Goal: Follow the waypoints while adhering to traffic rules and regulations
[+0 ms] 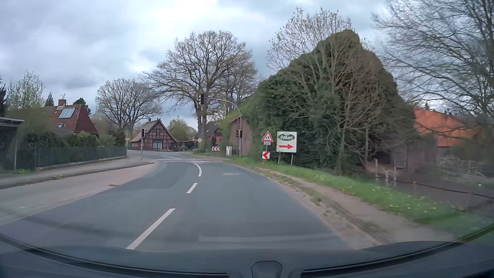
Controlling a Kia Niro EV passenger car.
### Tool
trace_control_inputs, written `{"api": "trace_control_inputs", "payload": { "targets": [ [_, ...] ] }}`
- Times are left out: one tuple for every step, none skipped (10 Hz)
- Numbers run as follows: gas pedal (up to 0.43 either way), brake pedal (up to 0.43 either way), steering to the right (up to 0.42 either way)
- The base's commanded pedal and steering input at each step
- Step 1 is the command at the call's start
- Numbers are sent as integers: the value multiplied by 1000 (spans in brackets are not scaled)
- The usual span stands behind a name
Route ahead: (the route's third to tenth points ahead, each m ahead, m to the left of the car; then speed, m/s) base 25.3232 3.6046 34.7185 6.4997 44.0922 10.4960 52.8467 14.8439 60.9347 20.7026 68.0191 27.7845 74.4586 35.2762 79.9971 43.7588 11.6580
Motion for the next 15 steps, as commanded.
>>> {"api": "trace_control_inputs", "payload": {
  "targets": [
    [67,0,-21],
    [67,0,-22],
    [59,0,-22],
    [59,0,-25],
    [39,0,-33],
    [28,0,-36],
    [28,0,-36],
    [28,0,-36],
    [28,0,-34],
    [39,0,-34],
    [39,0,-34],
    [59,0,-35],
    [59,0,-38],
    [67,0,-38],
    [67,0,-42]
  ]
}}
